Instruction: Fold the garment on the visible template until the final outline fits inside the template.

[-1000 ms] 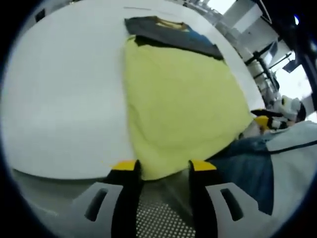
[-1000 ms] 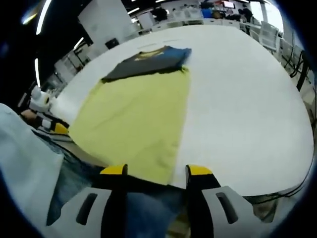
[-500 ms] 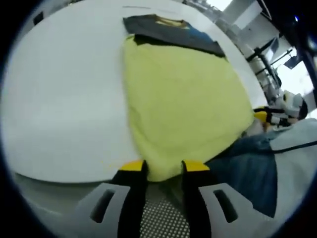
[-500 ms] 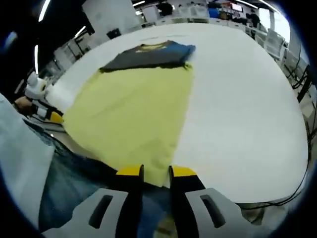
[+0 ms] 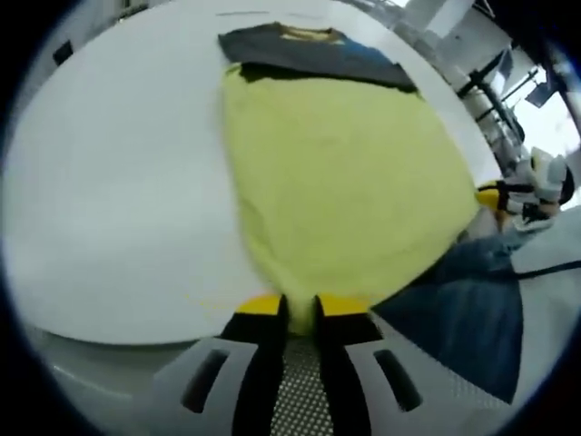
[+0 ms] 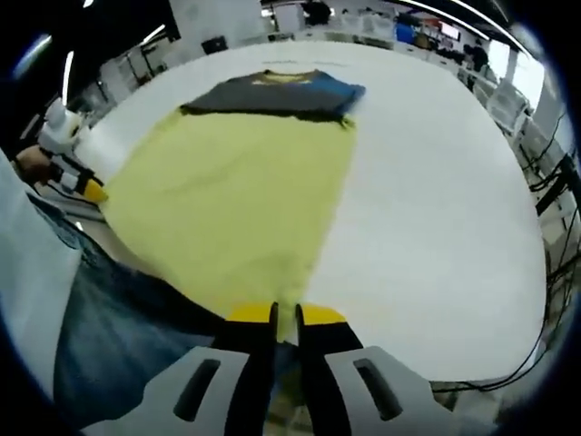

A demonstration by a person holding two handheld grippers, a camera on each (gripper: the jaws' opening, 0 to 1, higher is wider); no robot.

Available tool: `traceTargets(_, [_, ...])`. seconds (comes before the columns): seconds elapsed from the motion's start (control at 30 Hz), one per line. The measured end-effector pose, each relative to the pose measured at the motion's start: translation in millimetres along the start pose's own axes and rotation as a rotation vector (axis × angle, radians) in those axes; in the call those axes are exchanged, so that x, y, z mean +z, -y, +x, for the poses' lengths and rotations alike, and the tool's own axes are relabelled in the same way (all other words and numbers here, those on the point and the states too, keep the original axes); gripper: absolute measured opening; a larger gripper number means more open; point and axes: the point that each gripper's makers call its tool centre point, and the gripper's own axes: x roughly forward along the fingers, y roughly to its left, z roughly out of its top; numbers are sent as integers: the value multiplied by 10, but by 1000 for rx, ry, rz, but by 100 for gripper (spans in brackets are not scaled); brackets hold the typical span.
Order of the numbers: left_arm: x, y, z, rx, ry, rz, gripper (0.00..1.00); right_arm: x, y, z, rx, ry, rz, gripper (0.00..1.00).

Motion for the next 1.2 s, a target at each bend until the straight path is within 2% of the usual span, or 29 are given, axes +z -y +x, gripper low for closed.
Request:
traceTargets(0.43, [15,-17,10,17,1,21,3,21,-9,22,-6,-7,-12,5])
traceTargets(0.6, [16,-31,11,15,8,-28,2,20,-2,21,-4,-9,-8,4])
traceTargets(0.73, [19,-27,14,13,13,-38,1,23,2,22,-4,-12,-12,4])
traceTargets(1.0, [19,-19,16,17,15,-5,1,31,-6,26,10,0,-59,4])
traceTargets(1.07, [22,-11,19,17,10,24,1,32,-2,28,12,4,-60,4])
traceTargets(1.2, [23,-15,20,19,11,19,1,35,5,29,11,2,-47,4])
